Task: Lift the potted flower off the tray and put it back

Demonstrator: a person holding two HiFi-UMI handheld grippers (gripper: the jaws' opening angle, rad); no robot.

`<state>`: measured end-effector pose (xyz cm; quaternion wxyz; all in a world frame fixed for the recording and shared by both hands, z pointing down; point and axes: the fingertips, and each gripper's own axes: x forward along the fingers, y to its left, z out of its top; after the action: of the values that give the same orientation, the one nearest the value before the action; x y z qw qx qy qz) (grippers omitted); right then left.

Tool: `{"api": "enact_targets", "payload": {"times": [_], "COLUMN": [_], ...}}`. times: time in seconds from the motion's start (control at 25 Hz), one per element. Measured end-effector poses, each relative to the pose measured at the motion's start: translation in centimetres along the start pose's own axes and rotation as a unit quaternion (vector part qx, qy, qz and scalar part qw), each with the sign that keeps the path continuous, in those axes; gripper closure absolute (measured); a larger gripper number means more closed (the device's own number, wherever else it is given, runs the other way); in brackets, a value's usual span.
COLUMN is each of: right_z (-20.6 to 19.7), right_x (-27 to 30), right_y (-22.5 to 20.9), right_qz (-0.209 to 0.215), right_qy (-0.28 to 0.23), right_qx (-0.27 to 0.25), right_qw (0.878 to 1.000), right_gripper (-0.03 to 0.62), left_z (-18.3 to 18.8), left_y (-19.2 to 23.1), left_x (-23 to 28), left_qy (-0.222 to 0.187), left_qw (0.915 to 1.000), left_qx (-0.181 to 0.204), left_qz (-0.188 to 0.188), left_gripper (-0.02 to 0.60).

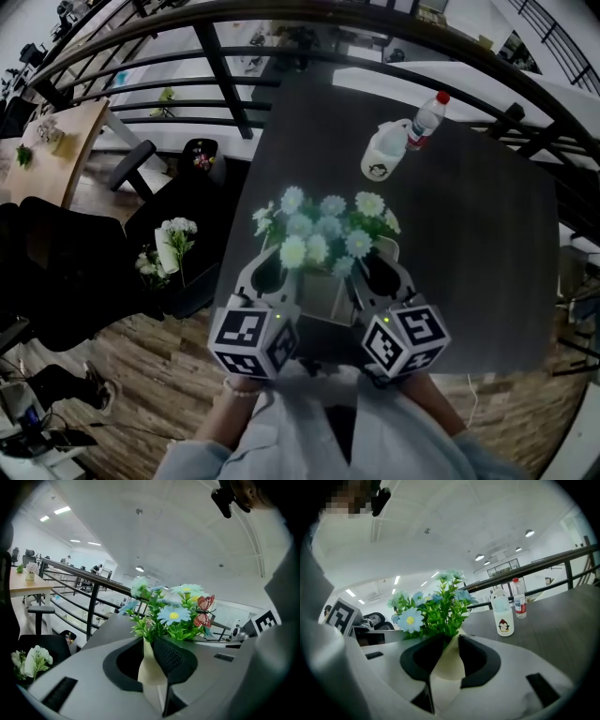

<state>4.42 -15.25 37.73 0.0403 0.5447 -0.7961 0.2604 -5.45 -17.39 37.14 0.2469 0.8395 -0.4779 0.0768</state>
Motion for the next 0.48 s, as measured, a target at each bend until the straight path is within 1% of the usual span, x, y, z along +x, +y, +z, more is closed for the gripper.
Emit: {"api": "enact_targets", "payload": {"times": [0.2, 0.48], "right_z": [-1.1, -2.4], "right_x": [0.3, 0.9], "right_y": [-0.5, -1.2], "right_qz": [-0.002, -0.005], "right_qy": [0.008, 0.026], "right_qx": [0.021, 0.028], "right_qw": [1.000, 0.999], "right_gripper": [0.482, 0.483], "left_z": [-1.0, -2.5], "left_y": [0.4, 0.8], "left_x": [0.6, 1.2], "left_qy": [0.014, 0.034], "left_qw": [0.9999, 0.9993], "left_qx": [-0.002, -0.011], "left_qz": [0.000, 0.003], "left_gripper": [0.512, 0.512]}}
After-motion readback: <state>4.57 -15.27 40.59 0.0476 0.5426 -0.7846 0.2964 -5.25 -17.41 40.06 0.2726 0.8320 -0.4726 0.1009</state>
